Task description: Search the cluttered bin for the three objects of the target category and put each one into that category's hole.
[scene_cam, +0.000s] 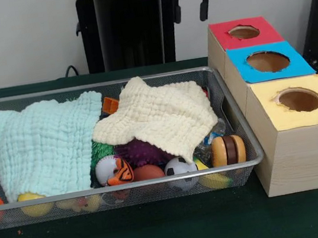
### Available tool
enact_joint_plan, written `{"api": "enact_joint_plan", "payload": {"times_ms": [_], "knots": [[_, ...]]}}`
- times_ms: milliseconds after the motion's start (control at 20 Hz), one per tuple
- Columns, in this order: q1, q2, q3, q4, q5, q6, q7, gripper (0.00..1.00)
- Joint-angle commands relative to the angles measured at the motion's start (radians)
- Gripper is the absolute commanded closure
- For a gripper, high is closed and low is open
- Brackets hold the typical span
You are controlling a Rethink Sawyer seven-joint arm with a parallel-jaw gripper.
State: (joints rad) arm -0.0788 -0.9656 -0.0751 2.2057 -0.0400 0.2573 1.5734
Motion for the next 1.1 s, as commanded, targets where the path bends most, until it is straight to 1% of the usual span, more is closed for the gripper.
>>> {"api": "enact_joint_plan", "payload": {"times_ms": [50, 300, 500, 650, 850, 1000, 1100], "knots": [[-0.072, 0.250, 0.021, -0.068, -0.096, -0.213, 0.121, 0.00], [-0.105, 0.341, 0.056, -0.109, -0.109, -0.301, 0.122, 0.00], [-0.121, 0.425, 0.096, -0.181, -0.118, -0.387, 0.122, 0.00], [-0.117, 0.464, 0.104, -0.221, -0.117, -0.438, 0.128, 0.00], [-0.107, 0.521, 0.112, -0.268, -0.097, -0.488, 0.147, 0.00], [-0.083, 0.559, 0.101, -0.298, -0.076, -0.532, 0.161, 0.00], [-0.062, 0.578, 0.092, -0.318, -0.059, -0.543, 0.163, 0.00]]}}
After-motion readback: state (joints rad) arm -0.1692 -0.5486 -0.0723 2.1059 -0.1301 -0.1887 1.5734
